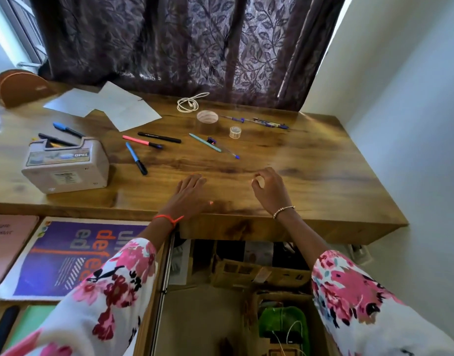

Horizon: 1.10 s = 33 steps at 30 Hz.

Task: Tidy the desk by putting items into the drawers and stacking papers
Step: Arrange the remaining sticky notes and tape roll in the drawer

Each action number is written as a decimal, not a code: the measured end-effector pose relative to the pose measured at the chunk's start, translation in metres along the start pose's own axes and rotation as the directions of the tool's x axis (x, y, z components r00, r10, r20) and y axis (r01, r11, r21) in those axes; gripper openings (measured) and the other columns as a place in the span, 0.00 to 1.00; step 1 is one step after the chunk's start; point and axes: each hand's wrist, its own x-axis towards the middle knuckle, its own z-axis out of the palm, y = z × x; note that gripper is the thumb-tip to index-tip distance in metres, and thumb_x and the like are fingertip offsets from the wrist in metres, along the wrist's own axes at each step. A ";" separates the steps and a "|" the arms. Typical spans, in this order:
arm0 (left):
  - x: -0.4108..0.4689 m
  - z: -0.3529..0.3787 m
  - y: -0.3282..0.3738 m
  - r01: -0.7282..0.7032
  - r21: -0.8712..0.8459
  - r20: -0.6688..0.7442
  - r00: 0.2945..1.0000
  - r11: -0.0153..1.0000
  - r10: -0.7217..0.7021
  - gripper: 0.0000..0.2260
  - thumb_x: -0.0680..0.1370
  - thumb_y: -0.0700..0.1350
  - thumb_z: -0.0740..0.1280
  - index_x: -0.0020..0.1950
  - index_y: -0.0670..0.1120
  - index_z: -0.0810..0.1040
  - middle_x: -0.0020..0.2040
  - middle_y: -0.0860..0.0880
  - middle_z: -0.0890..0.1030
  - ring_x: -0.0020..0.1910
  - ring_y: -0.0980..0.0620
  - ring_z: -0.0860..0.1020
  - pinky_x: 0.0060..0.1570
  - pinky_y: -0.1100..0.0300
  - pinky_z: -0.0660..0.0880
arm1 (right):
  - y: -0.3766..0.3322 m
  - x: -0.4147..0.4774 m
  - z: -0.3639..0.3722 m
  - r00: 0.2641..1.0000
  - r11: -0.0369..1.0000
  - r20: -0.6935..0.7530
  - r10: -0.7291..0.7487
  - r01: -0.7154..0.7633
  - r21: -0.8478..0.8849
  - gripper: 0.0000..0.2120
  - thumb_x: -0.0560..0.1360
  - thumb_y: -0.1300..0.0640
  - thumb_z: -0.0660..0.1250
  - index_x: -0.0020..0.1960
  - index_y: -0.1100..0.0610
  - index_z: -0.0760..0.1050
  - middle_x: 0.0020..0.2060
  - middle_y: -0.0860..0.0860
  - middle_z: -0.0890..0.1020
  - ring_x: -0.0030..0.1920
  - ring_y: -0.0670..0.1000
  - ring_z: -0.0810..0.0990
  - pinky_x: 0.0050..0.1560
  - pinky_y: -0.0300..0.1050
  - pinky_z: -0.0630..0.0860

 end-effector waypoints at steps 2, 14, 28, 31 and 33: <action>0.012 0.003 -0.001 0.051 -0.033 -0.005 0.999 0.998 -0.051 0.30 0.76 0.53 0.65 0.73 0.43 0.58 0.75 0.44 0.55 0.75 0.45 0.51 0.72 0.48 0.48 | 0.006 0.019 0.004 1.000 1.000 -0.003 -0.001 0.001 0.022 0.10 0.75 0.62 0.61 0.52 0.65 0.77 0.53 0.60 0.77 0.52 0.57 0.77 0.54 0.48 0.72; 0.078 0.009 -0.019 0.144 0.114 -0.001 0.989 0.983 -0.145 0.48 0.61 0.73 0.42 0.75 0.46 0.53 0.77 0.46 0.51 0.76 0.47 0.47 0.71 0.40 0.42 | 0.032 0.140 0.031 0.997 0.997 0.068 0.024 -0.029 0.070 0.13 0.76 0.63 0.60 0.58 0.68 0.72 0.59 0.63 0.73 0.59 0.58 0.72 0.54 0.40 0.64; 0.101 0.017 -0.032 0.191 0.118 -0.044 0.981 0.975 -0.187 0.55 0.57 0.80 0.33 0.75 0.50 0.53 0.77 0.49 0.50 0.76 0.50 0.47 0.72 0.42 0.39 | 0.040 0.236 0.069 0.988 0.998 0.155 0.014 -0.024 0.060 0.13 0.72 0.62 0.66 0.55 0.65 0.77 0.51 0.63 0.81 0.53 0.60 0.79 0.52 0.48 0.74; 0.100 0.016 -0.033 0.177 0.080 -0.046 0.984 0.981 -0.174 0.53 0.58 0.80 0.36 0.75 0.50 0.53 0.77 0.49 0.50 0.76 0.50 0.47 0.72 0.42 0.39 | 0.038 0.240 0.071 0.990 0.998 0.142 -0.011 0.003 0.058 0.13 0.73 0.63 0.66 0.57 0.64 0.76 0.54 0.61 0.79 0.54 0.58 0.79 0.53 0.45 0.75; 0.100 0.017 -0.033 0.174 0.082 -0.064 0.983 0.981 -0.169 0.53 0.58 0.80 0.36 0.75 0.50 0.54 0.77 0.49 0.51 0.76 0.51 0.47 0.72 0.42 0.39 | 0.040 0.241 0.069 0.991 0.999 0.133 -0.027 0.022 0.039 0.12 0.74 0.65 0.64 0.57 0.64 0.75 0.56 0.60 0.77 0.55 0.57 0.78 0.50 0.42 0.72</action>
